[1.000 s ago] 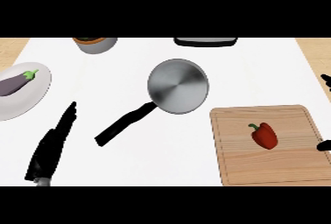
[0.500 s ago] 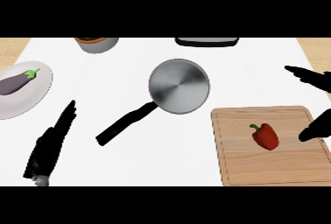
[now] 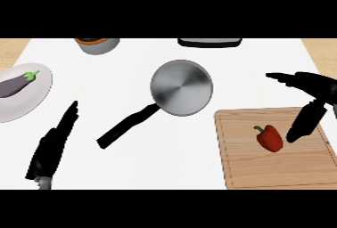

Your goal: Pick the bell pepper from the cutting board and place it in the pan

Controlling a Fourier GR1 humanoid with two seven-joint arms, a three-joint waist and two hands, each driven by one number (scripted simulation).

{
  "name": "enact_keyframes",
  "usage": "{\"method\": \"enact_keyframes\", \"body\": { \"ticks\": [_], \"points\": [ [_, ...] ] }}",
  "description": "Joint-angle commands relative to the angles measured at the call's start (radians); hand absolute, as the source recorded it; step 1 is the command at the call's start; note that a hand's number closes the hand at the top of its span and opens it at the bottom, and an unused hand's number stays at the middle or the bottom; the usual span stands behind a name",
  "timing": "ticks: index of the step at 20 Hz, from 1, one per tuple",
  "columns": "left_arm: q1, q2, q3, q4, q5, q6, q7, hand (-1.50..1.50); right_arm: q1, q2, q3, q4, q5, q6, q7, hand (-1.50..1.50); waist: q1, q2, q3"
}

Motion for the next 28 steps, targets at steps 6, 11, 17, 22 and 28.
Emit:
{"method": "enact_keyframes", "body": {
  "ticks": [6,11,17,22,28],
  "points": [
    [0.046,-0.031,0.012,-0.036,-0.041,0.004,0.011,0.00,0.051,0.100,0.059,-0.111,0.065,0.107,0.213,-1.50,-0.010,-0.003,0.000],
    [0.012,-0.043,0.062,0.033,-0.037,-0.041,-0.019,0.00,0.049,0.113,-0.021,-0.053,0.105,0.201,0.184,-1.50,-0.011,-0.002,0.000],
    [0.005,-0.056,0.061,-0.025,-0.054,-0.049,0.029,0.00,0.077,0.193,0.041,-0.046,0.214,0.174,0.256,-1.50,-0.010,-0.002,0.000],
    [0.098,-0.046,0.099,-0.044,-0.034,-0.103,-0.040,0.00,0.104,0.201,0.008,-0.028,0.279,0.202,0.207,-1.50,-0.006,-0.002,0.000],
    [0.047,-0.090,0.096,-0.012,-0.091,-0.094,-0.028,0.00,0.105,0.260,0.001,0.064,0.399,0.196,0.139,-1.50,-0.005,0.000,0.001]
  ]
}}
